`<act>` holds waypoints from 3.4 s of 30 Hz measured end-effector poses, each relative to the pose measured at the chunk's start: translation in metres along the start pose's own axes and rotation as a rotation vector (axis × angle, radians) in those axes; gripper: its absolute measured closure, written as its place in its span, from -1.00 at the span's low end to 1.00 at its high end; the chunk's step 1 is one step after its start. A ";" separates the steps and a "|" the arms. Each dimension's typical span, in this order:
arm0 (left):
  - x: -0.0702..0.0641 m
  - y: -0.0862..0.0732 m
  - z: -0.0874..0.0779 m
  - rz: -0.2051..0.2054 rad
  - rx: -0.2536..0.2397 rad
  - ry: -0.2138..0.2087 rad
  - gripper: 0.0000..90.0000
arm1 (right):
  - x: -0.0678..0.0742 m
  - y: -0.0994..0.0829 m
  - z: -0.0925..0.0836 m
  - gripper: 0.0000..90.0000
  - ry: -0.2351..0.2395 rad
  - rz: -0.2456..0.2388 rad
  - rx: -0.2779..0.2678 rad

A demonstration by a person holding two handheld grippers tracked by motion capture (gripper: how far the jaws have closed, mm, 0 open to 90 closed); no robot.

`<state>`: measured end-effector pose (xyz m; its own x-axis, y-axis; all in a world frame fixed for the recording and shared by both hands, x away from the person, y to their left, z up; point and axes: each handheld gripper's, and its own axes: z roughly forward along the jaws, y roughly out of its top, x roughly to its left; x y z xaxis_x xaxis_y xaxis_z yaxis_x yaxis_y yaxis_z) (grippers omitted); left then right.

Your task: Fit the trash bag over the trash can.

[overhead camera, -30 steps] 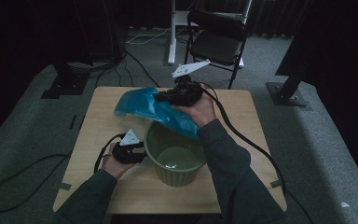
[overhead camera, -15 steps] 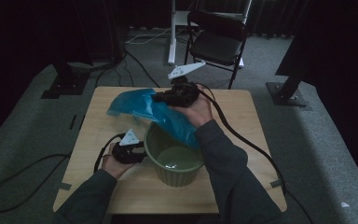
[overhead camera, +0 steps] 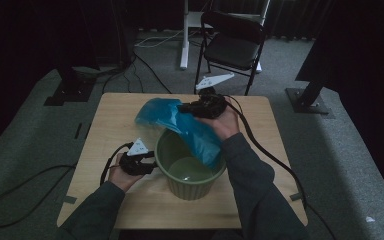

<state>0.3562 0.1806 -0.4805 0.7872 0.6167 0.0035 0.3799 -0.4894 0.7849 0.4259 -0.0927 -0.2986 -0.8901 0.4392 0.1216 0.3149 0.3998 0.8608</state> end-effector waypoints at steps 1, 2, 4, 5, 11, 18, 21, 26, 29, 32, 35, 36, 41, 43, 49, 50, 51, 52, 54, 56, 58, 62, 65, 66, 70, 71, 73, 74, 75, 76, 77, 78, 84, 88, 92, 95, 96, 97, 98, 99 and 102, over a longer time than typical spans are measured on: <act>0.001 0.000 -0.001 -0.006 -0.005 0.002 0.16 | 0.000 -0.002 -0.001 0.99 -0.001 0.004 0.000; 0.002 -0.001 -0.001 -0.012 -0.007 0.004 0.16 | -0.001 -0.004 -0.002 0.99 -0.002 0.004 0.001; 0.004 -0.002 -0.003 -0.023 -0.012 0.010 0.16 | -0.003 -0.007 -0.004 0.99 -0.004 0.011 0.004; 0.005 -0.002 -0.004 -0.031 -0.017 0.014 0.16 | -0.004 -0.009 -0.005 0.99 -0.005 0.014 0.005; 0.011 -0.002 -0.011 -0.052 -0.033 0.046 0.18 | -0.008 -0.016 -0.009 0.99 0.006 0.030 -0.001; 0.019 0.001 -0.021 -0.085 -0.072 0.106 0.30 | -0.009 -0.018 -0.011 0.99 0.018 0.034 -0.004; 0.023 0.002 -0.024 -0.099 -0.087 0.132 0.35 | -0.009 -0.019 -0.010 0.99 0.025 0.042 -0.004; 0.028 0.005 -0.025 -0.120 -0.101 0.162 0.39 | -0.011 -0.022 -0.009 0.99 0.027 0.047 -0.001; 0.033 0.010 -0.022 -0.127 -0.108 0.186 0.39 | -0.012 -0.025 -0.007 0.99 0.041 0.057 -0.005; 0.036 0.015 -0.018 -0.134 -0.113 0.199 0.38 | -0.010 -0.025 -0.007 0.99 0.056 0.057 -0.010; 0.036 0.019 -0.016 -0.143 -0.138 0.196 0.37 | -0.009 -0.025 -0.008 0.99 0.060 0.054 -0.013; 0.036 0.021 -0.016 -0.141 -0.145 0.190 0.37 | -0.009 -0.024 -0.009 0.99 0.061 0.056 -0.015; 0.030 0.032 -0.013 -0.108 -0.183 0.167 0.38 | -0.009 -0.024 -0.011 0.99 0.080 0.062 -0.029; 0.028 0.037 -0.012 -0.101 -0.187 0.170 0.38 | -0.009 -0.024 -0.011 0.99 0.082 0.064 -0.031; 0.026 0.052 -0.006 -0.072 -0.188 0.192 0.39 | -0.009 -0.024 -0.009 0.99 0.087 0.060 -0.025; 0.026 0.054 -0.005 -0.069 -0.188 0.195 0.41 | -0.009 -0.024 -0.009 0.99 0.089 0.061 -0.026; 0.025 0.056 -0.004 -0.062 -0.188 0.204 0.44 | -0.009 -0.024 -0.009 0.99 0.091 0.063 -0.027; 0.025 0.058 -0.003 -0.056 -0.191 0.214 0.47 | -0.009 -0.024 -0.009 0.99 0.093 0.063 -0.027; 0.024 0.062 -0.001 -0.056 -0.198 0.218 0.54 | -0.008 -0.025 -0.008 0.99 0.096 0.060 -0.024; 0.023 0.064 -0.001 -0.055 -0.205 0.222 0.72 | -0.008 -0.025 -0.007 0.99 0.097 0.058 -0.021; 0.022 0.067 0.000 -0.047 -0.214 0.232 0.93 | -0.007 -0.026 -0.007 0.98 0.093 0.050 -0.011; 0.021 0.067 -0.004 -0.035 -0.226 0.237 0.99 | -0.006 -0.028 -0.010 0.96 0.090 0.046 -0.004; 0.020 0.066 -0.007 -0.030 -0.230 0.242 0.99 | -0.008 -0.032 -0.012 0.85 0.077 0.046 0.010; 0.020 0.066 -0.008 -0.029 -0.235 0.243 0.99 | -0.008 -0.033 -0.013 0.79 0.072 0.042 0.013; 0.019 0.066 -0.008 -0.020 -0.237 0.243 0.99 | -0.008 -0.034 -0.014 0.61 0.059 0.028 0.017; 0.019 0.067 -0.009 -0.017 -0.239 0.244 0.99 | -0.008 -0.033 -0.015 0.56 0.056 0.021 0.015; 0.018 0.067 -0.009 -0.015 -0.240 0.243 0.99 | -0.007 -0.032 -0.017 0.49 0.039 0.007 0.016; 0.018 0.067 -0.009 -0.010 -0.239 0.243 0.99 | -0.007 -0.031 -0.019 0.46 0.036 0.006 0.016; 0.017 0.067 -0.008 -0.007 -0.238 0.242 0.99 | -0.007 -0.031 -0.020 0.43 0.023 -0.001 0.016; 0.017 0.067 -0.008 -0.005 -0.238 0.241 0.99 | -0.007 -0.030 -0.021 0.41 0.014 -0.005 0.018; 0.017 0.067 -0.008 -0.003 -0.237 0.240 0.99 | -0.007 -0.030 -0.022 0.38 0.008 -0.009 0.019; 0.017 0.067 -0.008 -0.003 -0.237 0.240 0.99 | -0.007 -0.029 -0.023 0.36 -0.001 -0.013 0.018; 0.015 0.067 -0.007 0.001 -0.238 0.238 0.99 | -0.007 -0.026 -0.026 0.32 -0.015 -0.019 0.010; 0.013 0.068 -0.006 0.014 -0.237 0.239 0.99 | -0.005 -0.025 -0.022 0.31 -0.018 -0.026 0.021; 0.012 0.068 -0.007 0.016 -0.242 0.238 0.99 | -0.003 -0.024 -0.016 0.30 -0.026 -0.033 0.038; 0.011 0.069 -0.008 0.020 -0.247 0.238 0.99 | -0.001 -0.024 -0.011 0.31 -0.037 -0.041 0.058; 0.011 0.069 -0.008 0.022 -0.249 0.239 0.99 | -0.001 -0.024 -0.009 0.31 -0.042 -0.047 0.065; 0.010 0.069 -0.008 0.023 -0.250 0.240 0.99 | 0.000 -0.024 -0.007 0.31 -0.049 -0.048 0.073; 0.010 0.069 -0.008 0.025 -0.251 0.241 0.99 | 0.000 -0.024 -0.005 0.31 -0.055 -0.047 0.081; 0.009 0.070 -0.007 0.027 -0.251 0.242 0.99 | 0.000 -0.023 -0.003 0.31 -0.061 -0.051 0.087; 0.008 0.071 -0.006 0.034 -0.250 0.239 0.99 | -0.001 -0.023 0.003 0.30 -0.062 -0.047 0.096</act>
<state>0.3862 0.1549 -0.4212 0.6499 0.7443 0.1535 0.2014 -0.3635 0.9095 0.4208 -0.0999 -0.3201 -0.8834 0.4660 0.0492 0.3063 0.4949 0.8132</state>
